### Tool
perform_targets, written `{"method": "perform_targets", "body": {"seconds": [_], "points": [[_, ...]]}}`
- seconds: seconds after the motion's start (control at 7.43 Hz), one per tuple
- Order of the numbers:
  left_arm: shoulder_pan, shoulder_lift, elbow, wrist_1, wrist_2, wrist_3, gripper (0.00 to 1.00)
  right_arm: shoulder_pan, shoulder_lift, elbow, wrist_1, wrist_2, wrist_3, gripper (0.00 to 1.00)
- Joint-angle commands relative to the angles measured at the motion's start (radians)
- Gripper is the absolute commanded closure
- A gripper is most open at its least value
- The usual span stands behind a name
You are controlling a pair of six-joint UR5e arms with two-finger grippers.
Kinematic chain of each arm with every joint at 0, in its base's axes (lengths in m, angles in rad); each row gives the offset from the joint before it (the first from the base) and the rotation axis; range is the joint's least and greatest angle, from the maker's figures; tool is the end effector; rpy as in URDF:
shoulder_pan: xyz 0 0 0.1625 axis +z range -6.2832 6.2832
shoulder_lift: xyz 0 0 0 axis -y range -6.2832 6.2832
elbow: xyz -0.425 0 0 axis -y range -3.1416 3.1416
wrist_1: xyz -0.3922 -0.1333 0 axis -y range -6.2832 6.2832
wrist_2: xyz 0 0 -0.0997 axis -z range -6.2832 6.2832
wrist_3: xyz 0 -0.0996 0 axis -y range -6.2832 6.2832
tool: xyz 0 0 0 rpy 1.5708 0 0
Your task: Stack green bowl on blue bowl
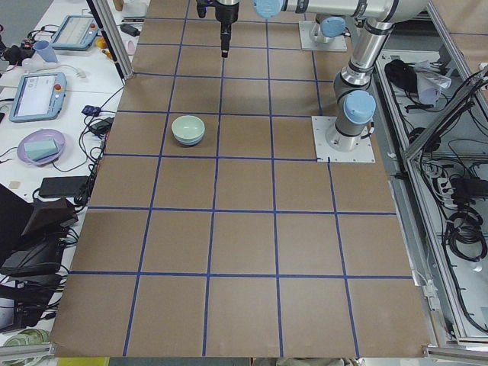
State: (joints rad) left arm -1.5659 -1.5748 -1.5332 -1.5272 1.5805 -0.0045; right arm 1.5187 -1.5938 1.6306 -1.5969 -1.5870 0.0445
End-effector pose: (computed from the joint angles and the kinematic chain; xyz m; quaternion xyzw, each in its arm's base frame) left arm -0.1299 -0.5014 0.5091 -0.0049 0.9992 -0.0386 0.0049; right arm 0.1065 -0.4870 0.4723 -0.0482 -0.9988 -0.0054 0.0081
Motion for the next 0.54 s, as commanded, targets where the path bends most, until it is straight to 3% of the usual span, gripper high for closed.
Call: {"method": "perform_targets", "body": {"seconds": [0.0,0.4], "points": [[0.0,-0.002,0.002,-0.001,0.001,0.0,0.0,0.0,0.0,0.0,0.0,0.001,0.0,0.0],[0.006,0.007,0.016,-0.002,0.003,0.0,0.0,0.0,0.0,0.0,0.0,-0.001,0.0,0.0]]}}
